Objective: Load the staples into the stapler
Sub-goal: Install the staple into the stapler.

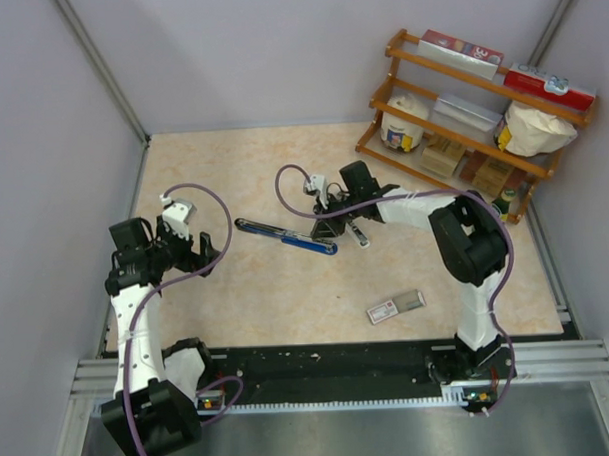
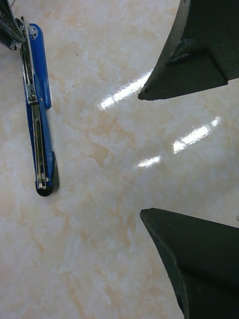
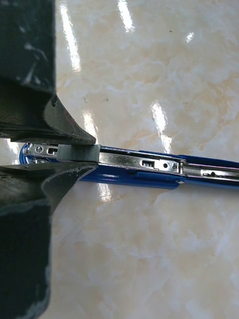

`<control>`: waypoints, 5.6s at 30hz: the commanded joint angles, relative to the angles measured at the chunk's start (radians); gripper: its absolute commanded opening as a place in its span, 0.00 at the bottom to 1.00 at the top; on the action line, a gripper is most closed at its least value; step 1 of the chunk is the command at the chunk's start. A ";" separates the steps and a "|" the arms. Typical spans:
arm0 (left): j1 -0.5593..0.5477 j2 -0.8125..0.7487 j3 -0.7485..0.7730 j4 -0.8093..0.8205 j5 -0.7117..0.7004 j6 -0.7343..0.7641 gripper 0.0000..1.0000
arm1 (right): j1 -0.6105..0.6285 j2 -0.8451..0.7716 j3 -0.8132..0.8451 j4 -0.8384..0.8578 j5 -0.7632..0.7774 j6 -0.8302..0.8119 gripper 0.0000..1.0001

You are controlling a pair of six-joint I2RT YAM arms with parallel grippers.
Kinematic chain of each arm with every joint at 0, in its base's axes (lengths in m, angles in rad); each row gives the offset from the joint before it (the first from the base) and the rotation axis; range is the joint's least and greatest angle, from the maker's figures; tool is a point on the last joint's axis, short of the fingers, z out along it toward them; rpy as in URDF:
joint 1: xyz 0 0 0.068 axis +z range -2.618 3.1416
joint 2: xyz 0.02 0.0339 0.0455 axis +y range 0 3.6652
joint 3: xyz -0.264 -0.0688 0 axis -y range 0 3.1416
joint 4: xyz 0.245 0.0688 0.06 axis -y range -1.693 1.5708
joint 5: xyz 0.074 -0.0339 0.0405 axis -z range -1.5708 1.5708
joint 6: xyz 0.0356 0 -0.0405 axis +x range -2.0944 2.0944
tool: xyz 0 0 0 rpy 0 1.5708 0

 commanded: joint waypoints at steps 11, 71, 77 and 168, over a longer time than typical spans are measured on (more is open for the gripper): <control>0.009 -0.004 -0.002 0.018 0.009 0.008 0.93 | -0.006 0.010 0.055 -0.029 -0.008 -0.036 0.14; 0.013 -0.005 -0.002 0.020 0.014 0.008 0.93 | 0.003 0.005 0.038 -0.051 -0.034 -0.055 0.11; 0.013 -0.007 -0.002 0.018 0.014 0.009 0.93 | 0.003 -0.005 0.025 -0.038 -0.054 -0.064 0.11; 0.018 -0.010 -0.002 0.015 0.014 0.008 0.93 | -0.011 -0.010 0.064 -0.069 -0.021 -0.012 0.10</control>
